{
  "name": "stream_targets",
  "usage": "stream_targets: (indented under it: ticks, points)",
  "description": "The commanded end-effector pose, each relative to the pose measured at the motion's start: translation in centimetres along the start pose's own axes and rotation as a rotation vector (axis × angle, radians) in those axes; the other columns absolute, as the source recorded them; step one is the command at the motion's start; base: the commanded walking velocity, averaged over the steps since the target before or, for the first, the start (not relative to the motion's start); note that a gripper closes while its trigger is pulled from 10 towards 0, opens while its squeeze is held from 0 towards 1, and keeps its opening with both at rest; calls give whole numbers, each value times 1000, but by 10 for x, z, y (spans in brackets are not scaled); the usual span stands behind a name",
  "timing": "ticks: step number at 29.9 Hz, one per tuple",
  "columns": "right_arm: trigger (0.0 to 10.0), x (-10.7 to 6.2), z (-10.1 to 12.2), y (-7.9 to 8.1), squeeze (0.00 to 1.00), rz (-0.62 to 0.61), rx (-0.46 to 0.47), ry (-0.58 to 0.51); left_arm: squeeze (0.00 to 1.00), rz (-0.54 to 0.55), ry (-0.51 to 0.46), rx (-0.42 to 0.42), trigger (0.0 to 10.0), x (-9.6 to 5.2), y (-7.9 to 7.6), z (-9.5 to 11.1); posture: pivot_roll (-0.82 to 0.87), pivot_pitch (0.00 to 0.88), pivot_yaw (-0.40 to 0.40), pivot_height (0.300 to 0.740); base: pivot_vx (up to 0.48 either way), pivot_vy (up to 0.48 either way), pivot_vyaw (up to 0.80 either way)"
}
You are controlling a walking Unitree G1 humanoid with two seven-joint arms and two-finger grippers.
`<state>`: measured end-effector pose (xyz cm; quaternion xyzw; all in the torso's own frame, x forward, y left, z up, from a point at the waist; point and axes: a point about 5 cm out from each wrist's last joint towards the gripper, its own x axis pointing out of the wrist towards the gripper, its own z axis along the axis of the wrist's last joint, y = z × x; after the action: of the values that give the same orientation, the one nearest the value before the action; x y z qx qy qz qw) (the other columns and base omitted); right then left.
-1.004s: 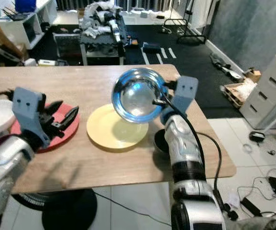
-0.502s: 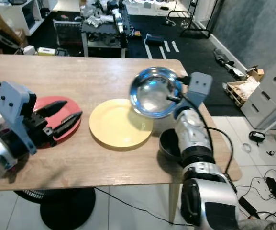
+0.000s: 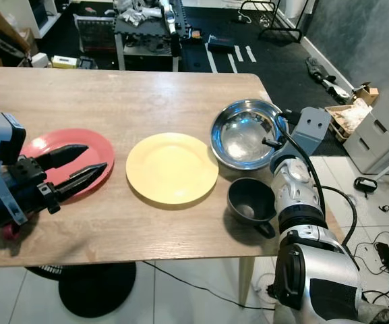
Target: Setting the table
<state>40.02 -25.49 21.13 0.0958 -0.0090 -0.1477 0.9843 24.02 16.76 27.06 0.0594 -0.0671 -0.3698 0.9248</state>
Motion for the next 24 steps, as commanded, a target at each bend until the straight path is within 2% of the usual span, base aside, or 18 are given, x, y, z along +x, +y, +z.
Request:
stream_targets:
  ticks: [1, 10, 15, 22, 23, 24]
  points:
    - [10000, 1, 4, 1, 0, 8, -8, -7, 0, -19, 14, 8, 10000, -3, -5, 1, 84, 126, 45, 740, 0, 0, 0]
    - [10000, 2, 7, -5, 0, -20, -34, -15, 0, -48, 51, -11, 10000, -12, -4, 4, 90, 129, 47, 740, 0, 0, 0]
    - [10000, 2, 7, -11, 0, -53, -53, -7, 0, -134, 103, -16, 10000, -20, -11, 0, 88, 132, 53, 740, 0, 0, 0]
    - [10000, 3, 8, -21, 0, -80, -52, 18, 0, -132, 110, -22, 10000, -22, -11, 0, 83, 132, 54, 740, 0, 0, 0]
    - [10000, 3, 9, -21, 153, -72, -53, 20, 0, -133, 110, -23, 10000, -21, -11, 0, 80, 131, 55, 740, 0, 0, 0]
    - [10000, 3, 9, -21, 153, -67, -54, 22, 0, -134, 110, -24, 10000, -21, -12, 0, 79, 131, 56, 740, 0, 0, 0]
